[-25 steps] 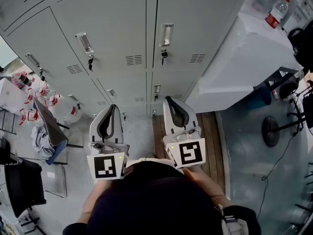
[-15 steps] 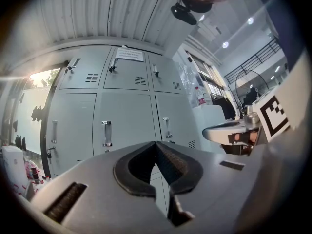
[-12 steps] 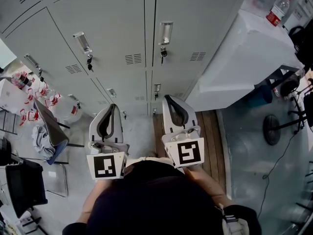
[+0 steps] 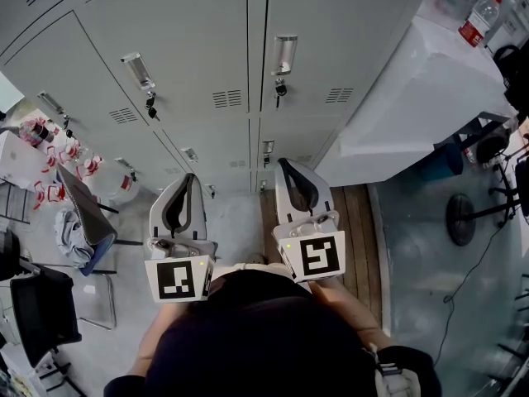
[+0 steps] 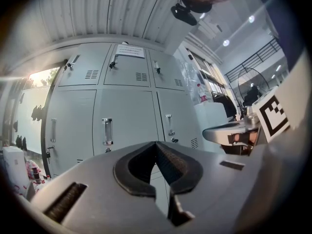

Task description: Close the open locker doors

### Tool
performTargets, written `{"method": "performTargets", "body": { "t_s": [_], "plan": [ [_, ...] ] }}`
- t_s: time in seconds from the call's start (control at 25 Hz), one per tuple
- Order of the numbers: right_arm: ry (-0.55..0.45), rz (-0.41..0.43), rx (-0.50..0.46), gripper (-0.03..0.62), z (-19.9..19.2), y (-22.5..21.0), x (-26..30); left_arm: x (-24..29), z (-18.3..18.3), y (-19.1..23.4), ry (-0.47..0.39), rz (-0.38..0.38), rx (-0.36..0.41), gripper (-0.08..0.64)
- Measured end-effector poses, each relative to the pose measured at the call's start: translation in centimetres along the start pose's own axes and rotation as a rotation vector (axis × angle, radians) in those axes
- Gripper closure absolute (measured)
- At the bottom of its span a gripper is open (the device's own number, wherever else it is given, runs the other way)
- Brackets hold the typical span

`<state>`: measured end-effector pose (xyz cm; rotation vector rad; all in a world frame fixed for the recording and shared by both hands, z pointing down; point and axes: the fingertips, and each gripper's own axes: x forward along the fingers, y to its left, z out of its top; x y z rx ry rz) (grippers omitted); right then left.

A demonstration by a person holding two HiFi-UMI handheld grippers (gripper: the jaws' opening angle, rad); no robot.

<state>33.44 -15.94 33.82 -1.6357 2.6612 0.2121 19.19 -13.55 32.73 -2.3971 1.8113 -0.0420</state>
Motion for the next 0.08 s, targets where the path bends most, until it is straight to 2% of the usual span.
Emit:
{"method": "performTargets", "body": {
  "t_s": [0.08],
  "plan": [
    [0.002, 0.000, 0.001, 0.592, -0.20, -0.13, 0.42, 0.39, -0.15, 0.17, 0.001, 0.001, 0.001, 0.557]
  ]
}}
